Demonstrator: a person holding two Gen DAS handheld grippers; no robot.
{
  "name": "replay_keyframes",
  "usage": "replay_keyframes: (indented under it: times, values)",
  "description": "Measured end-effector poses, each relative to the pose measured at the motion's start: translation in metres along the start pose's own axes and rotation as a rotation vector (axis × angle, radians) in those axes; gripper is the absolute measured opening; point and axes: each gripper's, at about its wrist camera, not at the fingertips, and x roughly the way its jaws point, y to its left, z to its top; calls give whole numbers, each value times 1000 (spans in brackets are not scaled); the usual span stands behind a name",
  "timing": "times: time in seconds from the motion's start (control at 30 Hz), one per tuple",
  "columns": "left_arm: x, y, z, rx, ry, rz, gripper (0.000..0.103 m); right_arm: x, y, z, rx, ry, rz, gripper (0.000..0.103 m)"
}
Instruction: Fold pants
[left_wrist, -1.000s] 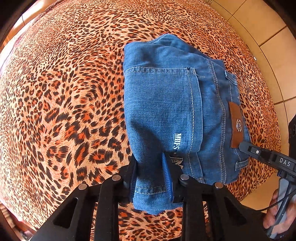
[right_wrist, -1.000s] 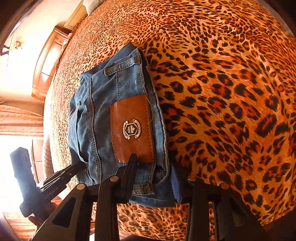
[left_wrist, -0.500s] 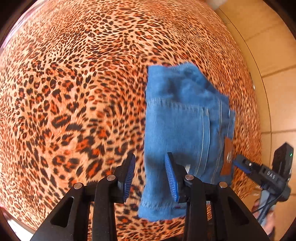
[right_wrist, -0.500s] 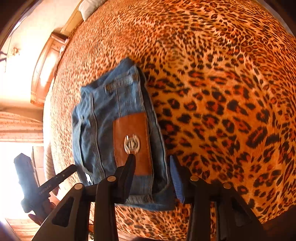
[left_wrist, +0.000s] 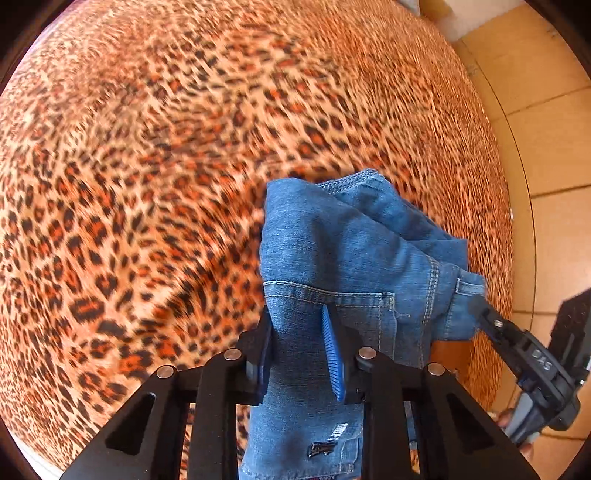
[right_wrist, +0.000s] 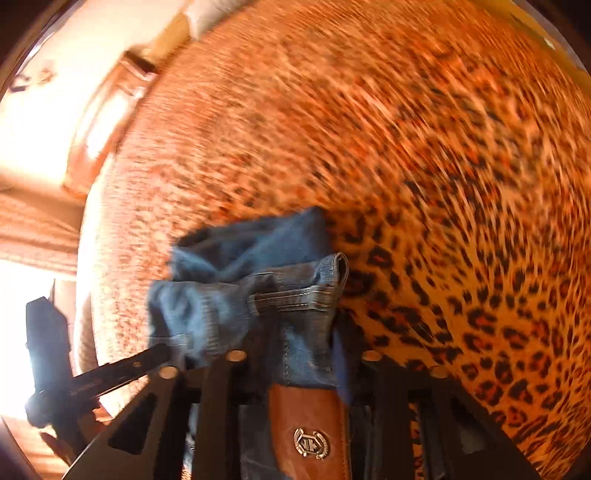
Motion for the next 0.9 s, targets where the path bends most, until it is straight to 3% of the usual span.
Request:
replay_keyframes:
  times: [0.07, 0.13, 0.17, 0.27, 0.33, 0.43, 0.63, 0.7, 0.77, 0.9]
  values:
    - [14, 4, 5, -9, 18, 40, 25, 0, -6, 12, 7, -22, 2, 9]
    - [23, 5, 7, -24, 42, 57, 25, 20, -19, 20, 24, 53, -69, 9]
    - [21, 3, 7, -18, 40, 57, 25, 27, -24, 22, 37, 88, -68, 9]
    - [11, 2, 1, 17, 40, 29, 26, 17, -33, 17, 59, 80, -36, 15]
    - [1, 13, -2, 29, 55, -5, 27, 4, -44, 3, 84, 97, 16, 20]
    - [-11, 28, -27, 23, 83, -60, 35, -7, -61, -29, 100, 133, 33, 39]
    - [-12, 49, -72, -8, 174, -170, 36, -1, -68, -74, 125, 174, 105, 47]
    - [-12, 48, -83, 38, 171, -144, 32, -3, -65, -75, 110, 174, 93, 43]
    - [-14, 45, -87, 101, 141, -99, 27, -16, -56, -77, 57, 159, 75, 23]
    - [-4, 36, -90, 202, 125, 1, 24, -24, -42, -86, -51, 147, 0, 18]
